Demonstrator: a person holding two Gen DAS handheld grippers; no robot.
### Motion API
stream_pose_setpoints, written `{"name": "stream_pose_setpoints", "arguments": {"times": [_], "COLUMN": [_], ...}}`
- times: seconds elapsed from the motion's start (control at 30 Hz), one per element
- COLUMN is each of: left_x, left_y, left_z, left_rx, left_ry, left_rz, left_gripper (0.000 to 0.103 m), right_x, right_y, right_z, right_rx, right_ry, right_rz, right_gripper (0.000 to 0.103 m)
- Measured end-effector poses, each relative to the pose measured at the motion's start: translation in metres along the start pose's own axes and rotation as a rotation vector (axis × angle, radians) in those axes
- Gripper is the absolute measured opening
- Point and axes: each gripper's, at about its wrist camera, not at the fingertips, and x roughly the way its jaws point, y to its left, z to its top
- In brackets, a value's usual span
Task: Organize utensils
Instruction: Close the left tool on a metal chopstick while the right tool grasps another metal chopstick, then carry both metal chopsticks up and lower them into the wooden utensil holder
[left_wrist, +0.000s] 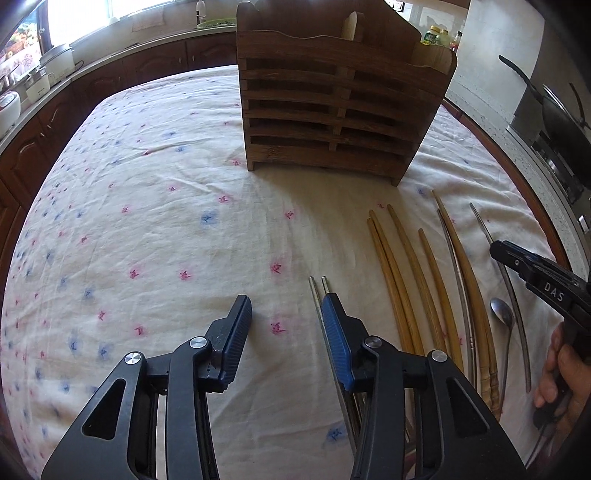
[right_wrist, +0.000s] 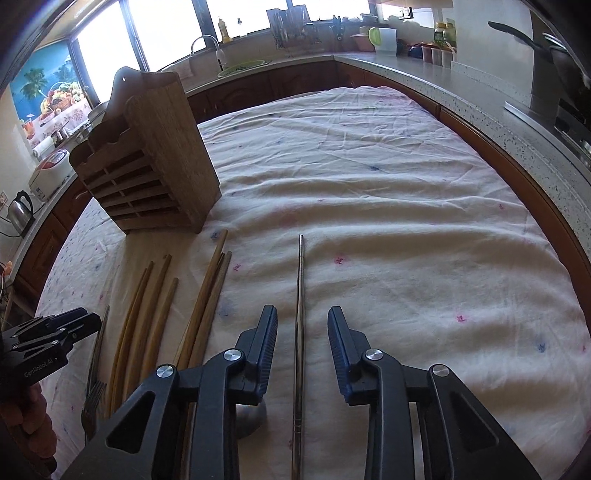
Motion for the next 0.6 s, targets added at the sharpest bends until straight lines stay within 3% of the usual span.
{"name": "stream_pose_setpoints", "arguments": {"times": [0.2, 0.3, 0.33, 0.4, 0.43, 0.6], "left_x": [0.002, 0.002, 0.003, 0.003, 0.001, -0.014], "left_y": [-0.014, -0.019, -0.022, -0.027, -0.025, -0.003], "left_z": [-0.003, -0.003, -0.003, -0.004, -0.005, -0.006], "left_rx": [0.077, 0.092, 0.102, 0.124, 0.124, 0.042], "left_ry": [-0.015, -0.024, -0.029, -0.036, -0.039, -0.061], "left_rz": [0.055, 0.05, 0.05, 0.07, 0.068, -0.019], "left_gripper": [0.033, 0.021, 0.011, 0.007, 0.006, 0.004], "right_x": [0.01, 0.014, 0.016, 0.02, 0.021, 0.015], "right_y": [0.006, 0.011, 0.014, 0.019, 0.02, 0.011], "right_z": [0.007, 0.01, 0.011, 0.014, 0.015, 0.016], "right_rx": [-0.046, -0.089, -0.111, -0.139, -0.142, -0.063], "right_ry": [-0.006, -0.014, -0.018, -0.019, -0.02, -0.009], "right_rz": [-0.03, -0.059, -0.074, -0.091, -0.087, -0.008], "right_gripper": [0.023, 0.022, 0.021, 0.013, 0.006, 0.005]}}
